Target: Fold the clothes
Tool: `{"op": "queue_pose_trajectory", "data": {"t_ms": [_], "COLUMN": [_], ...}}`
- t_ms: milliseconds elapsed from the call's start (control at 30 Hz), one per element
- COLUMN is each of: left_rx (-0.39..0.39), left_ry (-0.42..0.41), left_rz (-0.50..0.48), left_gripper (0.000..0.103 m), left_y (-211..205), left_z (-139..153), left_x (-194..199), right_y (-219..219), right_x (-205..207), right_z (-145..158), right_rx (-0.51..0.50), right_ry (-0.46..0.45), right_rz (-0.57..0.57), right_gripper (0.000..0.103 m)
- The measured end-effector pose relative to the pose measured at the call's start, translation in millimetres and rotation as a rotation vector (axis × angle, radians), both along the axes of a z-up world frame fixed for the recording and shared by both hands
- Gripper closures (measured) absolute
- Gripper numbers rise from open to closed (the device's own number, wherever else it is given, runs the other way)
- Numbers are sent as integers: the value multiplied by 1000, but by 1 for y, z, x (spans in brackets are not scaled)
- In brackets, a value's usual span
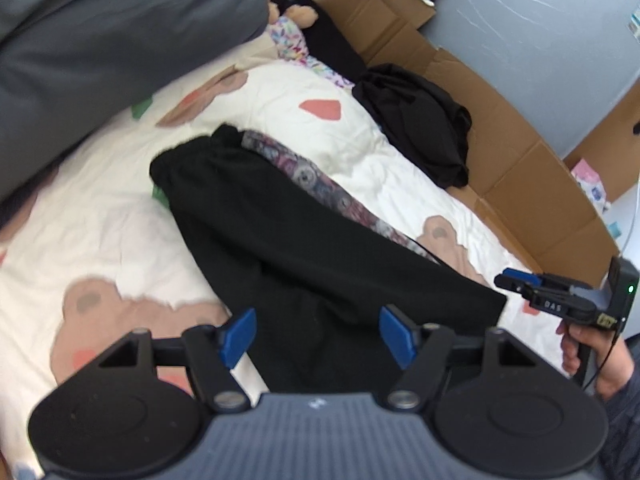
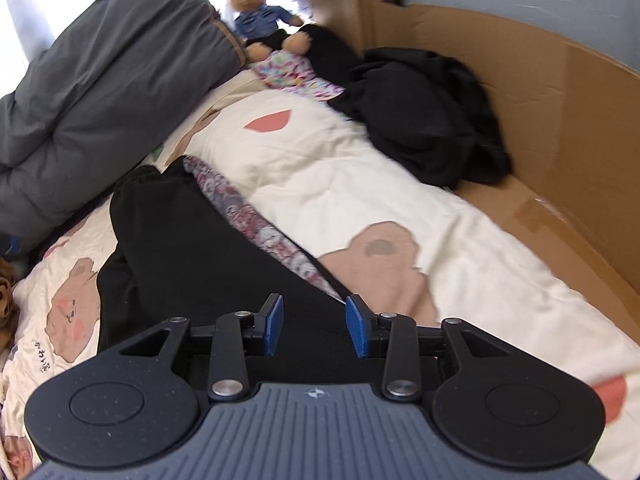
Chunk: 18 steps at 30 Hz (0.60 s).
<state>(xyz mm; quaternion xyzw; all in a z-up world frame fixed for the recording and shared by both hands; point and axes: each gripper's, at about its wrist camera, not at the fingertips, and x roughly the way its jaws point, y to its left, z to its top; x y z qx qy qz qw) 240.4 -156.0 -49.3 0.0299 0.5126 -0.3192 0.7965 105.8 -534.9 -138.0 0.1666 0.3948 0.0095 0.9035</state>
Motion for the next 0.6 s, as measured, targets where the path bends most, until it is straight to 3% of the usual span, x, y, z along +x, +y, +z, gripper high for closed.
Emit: {"op": "queue_pose_trajectory", "data": {"t_ms": [267, 600], "left_rx": [-37, 74], "left_ry": [-41, -163], "left_rz": [-11, -83], "left_gripper": [32, 26], "left_y": [9, -12], "left_z": [-15, -47], "left_x": [66, 157], "right_y": [31, 50], "right_x": [44, 91], "right_z": [-13, -32], "right_rx": [7, -22], "right_ry": [-13, 18], "right_rz": [55, 116], "right_gripper": [64, 64]}}
